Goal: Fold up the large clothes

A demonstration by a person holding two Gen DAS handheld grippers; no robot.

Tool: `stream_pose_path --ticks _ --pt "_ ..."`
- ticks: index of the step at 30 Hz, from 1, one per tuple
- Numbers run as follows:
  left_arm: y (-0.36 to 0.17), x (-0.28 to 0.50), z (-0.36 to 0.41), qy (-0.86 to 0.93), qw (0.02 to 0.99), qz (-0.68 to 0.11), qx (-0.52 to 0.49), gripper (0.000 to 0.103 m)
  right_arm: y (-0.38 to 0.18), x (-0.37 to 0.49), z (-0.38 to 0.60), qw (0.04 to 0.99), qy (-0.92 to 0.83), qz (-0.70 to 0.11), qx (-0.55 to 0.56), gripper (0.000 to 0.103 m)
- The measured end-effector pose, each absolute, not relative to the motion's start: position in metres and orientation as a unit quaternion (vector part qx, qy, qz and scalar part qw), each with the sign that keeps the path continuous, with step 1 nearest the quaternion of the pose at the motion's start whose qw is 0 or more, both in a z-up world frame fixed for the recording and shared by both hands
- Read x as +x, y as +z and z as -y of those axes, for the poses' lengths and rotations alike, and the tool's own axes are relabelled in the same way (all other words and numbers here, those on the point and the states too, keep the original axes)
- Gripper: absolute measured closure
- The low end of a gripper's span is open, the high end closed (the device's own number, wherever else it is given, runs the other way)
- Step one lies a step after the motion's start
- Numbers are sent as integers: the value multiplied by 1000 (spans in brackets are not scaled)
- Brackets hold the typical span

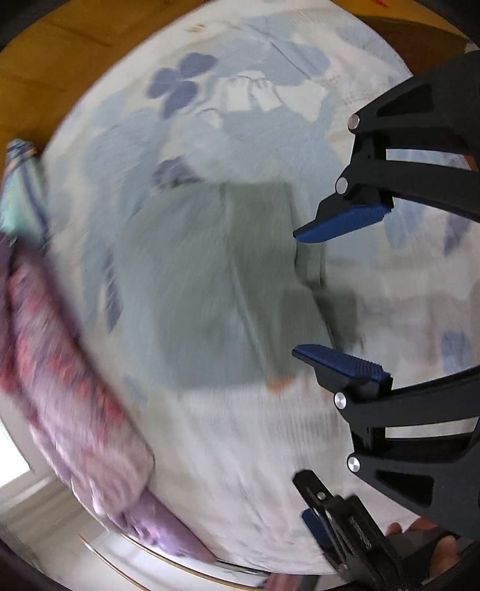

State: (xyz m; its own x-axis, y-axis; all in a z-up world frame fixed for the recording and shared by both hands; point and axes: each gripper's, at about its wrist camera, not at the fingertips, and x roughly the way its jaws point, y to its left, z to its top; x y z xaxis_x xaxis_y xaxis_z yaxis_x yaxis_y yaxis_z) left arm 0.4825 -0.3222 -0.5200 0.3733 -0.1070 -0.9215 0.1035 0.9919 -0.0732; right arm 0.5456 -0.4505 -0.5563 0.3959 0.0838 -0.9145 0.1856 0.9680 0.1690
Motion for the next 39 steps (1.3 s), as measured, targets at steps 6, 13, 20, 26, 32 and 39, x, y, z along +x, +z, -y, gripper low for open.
stream_pose_path --ticks 6,13,20,26,32,39 --pt "-432 442 264 -86 853 -515 10 14 -475 505 388 853 -27 -513 87 36" --pt "-313 349 163 -102 883 -458 16 11 -362 423 287 882 -52 -461 79 11" --pt "-213 254 73 -118 912 -393 17 8 -257 321 194 906 -60 -414 62 9" --pt "-143 195 23 -119 919 -375 -2 8 -193 266 146 915 -58 -397 45 8" --pt "-86 142 5 -113 932 -343 8 8 -144 231 130 922 -64 -379 38 8" --pt "-45 89 0 -109 940 -324 1 8 -106 187 125 934 -58 -351 22 8"
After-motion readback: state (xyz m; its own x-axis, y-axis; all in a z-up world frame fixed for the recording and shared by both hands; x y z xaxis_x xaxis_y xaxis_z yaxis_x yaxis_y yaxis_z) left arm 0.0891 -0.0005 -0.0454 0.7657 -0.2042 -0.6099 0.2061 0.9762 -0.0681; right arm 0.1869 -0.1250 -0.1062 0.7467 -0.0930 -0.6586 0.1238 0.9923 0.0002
